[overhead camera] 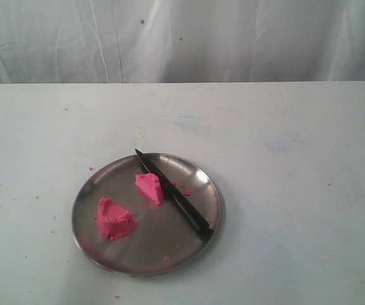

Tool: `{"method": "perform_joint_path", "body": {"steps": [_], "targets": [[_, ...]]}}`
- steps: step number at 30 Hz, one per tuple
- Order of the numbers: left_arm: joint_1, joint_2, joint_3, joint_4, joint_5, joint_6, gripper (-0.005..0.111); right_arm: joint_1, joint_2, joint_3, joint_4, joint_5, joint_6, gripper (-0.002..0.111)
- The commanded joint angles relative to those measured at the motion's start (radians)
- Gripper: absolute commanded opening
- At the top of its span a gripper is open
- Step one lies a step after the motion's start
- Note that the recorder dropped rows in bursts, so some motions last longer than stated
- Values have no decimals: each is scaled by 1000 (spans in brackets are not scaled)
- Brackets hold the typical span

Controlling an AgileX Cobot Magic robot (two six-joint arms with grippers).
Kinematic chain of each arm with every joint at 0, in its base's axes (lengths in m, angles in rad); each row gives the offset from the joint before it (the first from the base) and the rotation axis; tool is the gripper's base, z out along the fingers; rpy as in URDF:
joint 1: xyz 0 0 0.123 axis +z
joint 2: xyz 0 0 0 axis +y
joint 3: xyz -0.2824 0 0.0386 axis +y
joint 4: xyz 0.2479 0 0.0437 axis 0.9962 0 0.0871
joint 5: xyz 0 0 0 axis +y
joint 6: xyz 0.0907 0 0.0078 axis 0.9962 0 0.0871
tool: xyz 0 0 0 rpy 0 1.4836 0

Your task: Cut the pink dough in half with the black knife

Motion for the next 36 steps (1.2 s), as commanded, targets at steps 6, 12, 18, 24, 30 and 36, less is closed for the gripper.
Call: {"method": "perform_joint_path", "body": {"steps": [6,12,18,24,30,36], "targets": [[42,-76,71,15,-205,-56,0,-6,-5,1,0,0,-3,0],[42,-200,192,222,-18,-317,0,-6,-5,1,0,0,-3,0],[78,-308,408,411,132,-652,0,-6,-5,1,0,0,-3,0],[111,-492,603,552,208,-1044,0,-6,-5,1,0,0,-3,0],[111,-547,623,545,324,-995,0,-6,-5,1,0,0,-3,0],[109,-547,623,523,318,-784,0,-6,-5,1,0,0,-3,0]]}}
